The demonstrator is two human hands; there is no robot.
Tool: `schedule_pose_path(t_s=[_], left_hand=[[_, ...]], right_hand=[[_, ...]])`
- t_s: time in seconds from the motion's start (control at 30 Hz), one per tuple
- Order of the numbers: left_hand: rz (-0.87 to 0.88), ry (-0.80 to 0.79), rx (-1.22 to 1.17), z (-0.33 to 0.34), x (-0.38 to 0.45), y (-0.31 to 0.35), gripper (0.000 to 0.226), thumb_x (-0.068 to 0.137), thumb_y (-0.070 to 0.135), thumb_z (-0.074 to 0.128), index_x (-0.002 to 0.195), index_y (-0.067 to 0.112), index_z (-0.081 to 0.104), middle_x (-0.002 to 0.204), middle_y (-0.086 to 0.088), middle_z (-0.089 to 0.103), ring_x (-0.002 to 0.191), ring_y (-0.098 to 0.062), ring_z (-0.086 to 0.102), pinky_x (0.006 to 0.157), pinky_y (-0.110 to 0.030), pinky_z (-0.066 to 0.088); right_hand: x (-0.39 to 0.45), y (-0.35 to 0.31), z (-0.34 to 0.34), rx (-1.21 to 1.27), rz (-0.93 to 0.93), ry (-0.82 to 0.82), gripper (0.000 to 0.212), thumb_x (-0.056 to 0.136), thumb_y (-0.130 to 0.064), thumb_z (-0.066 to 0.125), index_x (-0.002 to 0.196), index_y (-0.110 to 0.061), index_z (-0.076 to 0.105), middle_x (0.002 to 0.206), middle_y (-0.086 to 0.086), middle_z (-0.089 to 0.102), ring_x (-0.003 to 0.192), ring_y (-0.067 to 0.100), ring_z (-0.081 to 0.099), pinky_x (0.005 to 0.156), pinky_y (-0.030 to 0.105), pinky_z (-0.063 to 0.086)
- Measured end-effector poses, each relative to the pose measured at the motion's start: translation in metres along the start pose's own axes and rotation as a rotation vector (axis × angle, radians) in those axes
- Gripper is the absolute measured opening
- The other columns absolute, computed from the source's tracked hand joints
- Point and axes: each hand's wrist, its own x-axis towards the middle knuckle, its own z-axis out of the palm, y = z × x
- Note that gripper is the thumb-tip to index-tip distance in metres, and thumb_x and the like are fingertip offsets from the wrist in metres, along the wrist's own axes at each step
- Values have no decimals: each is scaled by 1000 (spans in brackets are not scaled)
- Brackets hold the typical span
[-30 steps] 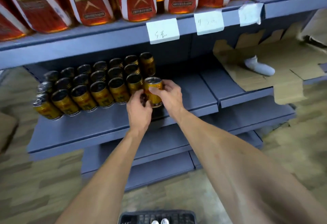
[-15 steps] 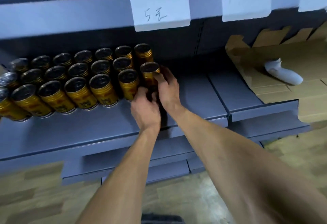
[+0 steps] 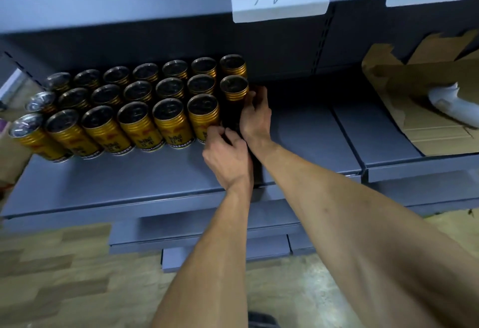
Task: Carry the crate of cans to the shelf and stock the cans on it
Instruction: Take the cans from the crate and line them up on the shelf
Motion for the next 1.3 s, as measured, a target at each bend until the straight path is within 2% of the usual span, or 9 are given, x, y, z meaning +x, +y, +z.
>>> schedule_pose_path(t_s=[0.2,0.4,0.5,0.6,0.67,0.83,0.93,1.13,1.3], left_hand=[[-7,12,-4,0,-4,-5,10,83,10,58,87,4,65,79,-14,68,71,-30,58,61,-20,26],[-130,16,-13,-11,-4,3,9,78,14,62,84,12,68,75,-7,68,68,-23,55,63,-30,41],[-59,50,245,-37,8,-11,15,83,30,57,77,20,66,72,-5,67,68,-30,55,62,-30,34],[-42,83,390,-76,33,-43,28,87,36,53,68,17,59,63,-7,60,62,-31,48,61,-32,34],[-39,77,475,-102,49,-67,30,90,34,51,69,14,58,63,-11,58,61,-32,48,60,-34,33],[79,-17,593,-118,59,-90,24,92,30,52,77,12,58,69,-16,60,64,-38,57,57,-35,38],[70,-18,620,-113,57,-87,27,89,34,46,75,12,54,68,-16,58,62,-38,55,55,-38,44],[104,-109,689,-107,61,-80,35,89,36,41,77,9,60,73,-16,59,63,-35,56,53,-32,37],[170,-75,759,-110,64,-85,24,89,29,56,89,5,61,89,-21,57,85,-37,53,68,-45,43]], right_hand=[[8,7,7,-233,-26,2,27,94,1,44,113,-7,60,113,10,68,106,25,63,83,19,42],[11,13,-6,-367,-31,5,28,88,3,50,105,-10,68,108,6,72,103,20,67,75,9,35],[6,12,-7,-376,-108,-46,25,83,2,54,103,-6,68,102,8,72,95,21,66,70,9,36],[8,27,-7,-485,-176,68,26,79,-8,61,104,-9,69,104,9,69,98,26,63,79,26,48],[7,34,-9,-525,-137,163,30,77,-16,65,106,-11,69,108,8,67,102,26,60,83,24,44],[-7,32,-4,-539,-234,-12,47,74,-19,67,121,-19,62,109,4,69,105,31,61,89,44,51],[-4,33,-5,-538,-265,-15,56,74,-24,71,129,-24,58,113,-1,69,106,30,61,90,44,51],[10,31,-4,-622,-203,49,54,70,-38,84,112,-14,60,107,6,67,103,30,58,85,42,50],[10,34,1,-697,-202,22,62,76,-45,78,125,-16,53,121,7,63,114,31,54,93,43,45]])
